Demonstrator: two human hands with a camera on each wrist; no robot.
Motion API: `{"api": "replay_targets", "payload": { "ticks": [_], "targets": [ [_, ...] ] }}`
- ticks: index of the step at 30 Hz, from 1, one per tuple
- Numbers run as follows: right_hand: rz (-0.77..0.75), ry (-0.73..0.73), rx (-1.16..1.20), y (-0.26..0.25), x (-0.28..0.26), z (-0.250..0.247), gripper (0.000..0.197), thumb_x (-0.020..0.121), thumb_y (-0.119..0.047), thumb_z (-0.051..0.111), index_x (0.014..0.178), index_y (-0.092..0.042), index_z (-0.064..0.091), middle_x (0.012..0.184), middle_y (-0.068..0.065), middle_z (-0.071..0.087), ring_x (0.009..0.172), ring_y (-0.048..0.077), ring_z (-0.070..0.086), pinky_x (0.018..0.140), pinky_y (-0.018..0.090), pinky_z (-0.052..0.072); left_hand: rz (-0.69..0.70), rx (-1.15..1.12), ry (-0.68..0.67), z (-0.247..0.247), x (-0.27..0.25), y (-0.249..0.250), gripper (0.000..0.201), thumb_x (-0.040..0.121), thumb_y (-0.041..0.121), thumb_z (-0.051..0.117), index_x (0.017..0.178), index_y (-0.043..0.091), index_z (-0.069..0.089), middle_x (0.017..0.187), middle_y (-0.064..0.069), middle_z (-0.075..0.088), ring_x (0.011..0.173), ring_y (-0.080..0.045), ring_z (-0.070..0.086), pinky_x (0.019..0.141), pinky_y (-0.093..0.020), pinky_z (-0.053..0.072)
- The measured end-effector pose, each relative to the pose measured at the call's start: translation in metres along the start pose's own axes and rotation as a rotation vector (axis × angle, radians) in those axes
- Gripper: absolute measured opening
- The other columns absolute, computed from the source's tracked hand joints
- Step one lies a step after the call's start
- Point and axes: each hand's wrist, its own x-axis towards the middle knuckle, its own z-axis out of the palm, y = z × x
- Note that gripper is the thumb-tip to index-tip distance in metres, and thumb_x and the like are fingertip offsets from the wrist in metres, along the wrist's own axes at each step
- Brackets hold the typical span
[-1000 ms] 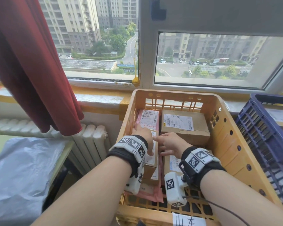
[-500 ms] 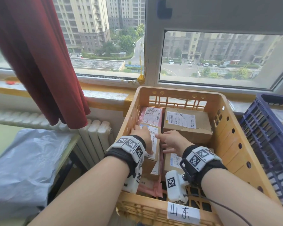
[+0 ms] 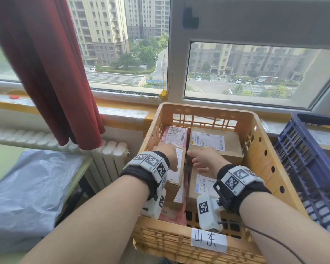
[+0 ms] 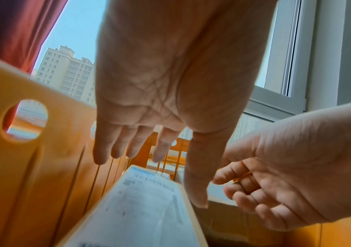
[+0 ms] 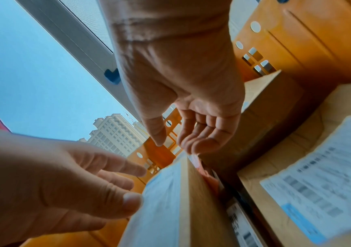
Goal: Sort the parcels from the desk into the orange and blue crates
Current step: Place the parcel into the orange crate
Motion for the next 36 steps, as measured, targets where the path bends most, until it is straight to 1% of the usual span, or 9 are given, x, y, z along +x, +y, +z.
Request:
{"api": "replay_targets", "payload": {
  "ticks": [2,5,9,14,16,22,29,33,36],
  "targets": [
    [-0.017,0.027,-0.034,-0.008,-0.005,-0.003,0.014,0.1,-0.014,0.053,0.095,-0.006,0.063,0.104,0.015,0.067,0.101,0.021,0.063,0.089,0.036,0.056,0.033,-0.022,0.026,-0.007,-0.004,-0.001,0.053,0.086,0.027,0.07,0.132,0.008,0.052,0.128,-0.01,0.057,0.111,-0.024,0.058,0.085,-0.03,0.048],
    [-0.041,0.052,-0.008,-0.025,-0.017,-0.002,0.012,0.099,-0.018,0.056,0.096,-0.008,0.063,0.102,0.012,0.066,0.082,0.015,0.061,0.07,0.028,0.052,0.082,-0.034,0.075,-0.02,-0.014,-0.004,0.047,0.089,0.025,0.065,0.132,0.006,0.055,0.126,-0.009,0.06,0.111,-0.024,0.059,0.087,-0.029,0.049],
    [-0.11,0.041,-0.017,-0.049,-0.033,0.008,0.015,0.099,-0.021,0.058,0.106,-0.008,0.059,0.093,0.005,0.063,0.081,0.014,0.059,0.067,0.027,0.045,0.13,-0.12,0.152,-0.042,-0.033,-0.016,0.046,0.091,0.024,0.062,0.133,0.007,0.053,0.128,-0.009,0.06,0.113,-0.023,0.059,0.09,-0.028,0.049],
    [-0.149,0.012,-0.021,-0.074,-0.058,0.038,0.013,0.098,-0.023,0.059,0.101,-0.01,0.061,0.092,0.004,0.063,0.079,0.014,0.057,0.062,0.026,0.045,0.134,-0.192,0.213,-0.057,-0.061,-0.046,0.031,0.092,0.022,0.06,0.116,0.004,0.063,0.1,-0.007,0.062,0.09,-0.021,0.059,0.072,-0.026,0.047],
    [-0.164,-0.015,-0.02,-0.081,-0.067,0.054,0.012,0.098,-0.021,0.059,0.1,-0.009,0.062,0.089,0.004,0.062,0.075,0.014,0.056,0.06,0.025,0.044,0.116,-0.218,0.246,-0.059,-0.071,-0.065,0.027,0.091,0.021,0.06,0.112,0.005,0.063,0.102,-0.007,0.064,0.091,-0.022,0.06,0.071,-0.027,0.047],
    [-0.183,-0.091,0.0,-0.1,-0.097,0.117,0.011,0.096,-0.018,0.061,0.095,-0.007,0.063,0.082,0.006,0.057,0.073,0.015,0.052,0.069,0.025,0.044,0.022,-0.252,0.264,-0.053,-0.107,-0.138,0.035,0.088,0.024,0.063,0.119,0.009,0.063,0.119,-0.005,0.064,0.105,-0.024,0.062,0.085,-0.031,0.051],
    [-0.203,-0.17,-0.067,-0.116,-0.133,0.204,0.011,0.096,-0.018,0.06,0.094,-0.009,0.065,0.063,0.001,0.052,0.05,0.01,0.04,0.049,0.019,0.034,-0.085,-0.313,0.287,-0.036,-0.153,-0.226,0.028,0.085,0.026,0.063,0.106,0.008,0.067,0.104,-0.008,0.068,0.094,-0.024,0.063,0.075,-0.03,0.049],
    [-0.202,-0.24,-0.037,-0.117,-0.15,0.265,0.01,0.095,-0.015,0.058,0.099,-0.009,0.066,0.061,0.0,0.051,0.04,0.007,0.037,0.038,0.016,0.031,-0.144,-0.325,0.299,-0.02,-0.182,-0.284,0.02,0.087,0.021,0.058,0.095,0.004,0.066,0.104,-0.016,0.067,0.098,-0.031,0.064,0.072,-0.031,0.044],
    [-0.211,-0.284,-0.075,-0.118,-0.166,0.315,0.011,0.093,-0.016,0.06,0.099,-0.01,0.065,0.063,0.0,0.054,0.044,0.008,0.042,0.042,0.018,0.035,-0.213,-0.309,0.324,-0.007,-0.209,-0.331,0.026,0.092,0.017,0.052,0.11,0.002,0.063,0.118,-0.016,0.064,0.109,-0.029,0.06,0.079,-0.032,0.044]
  ]
}}
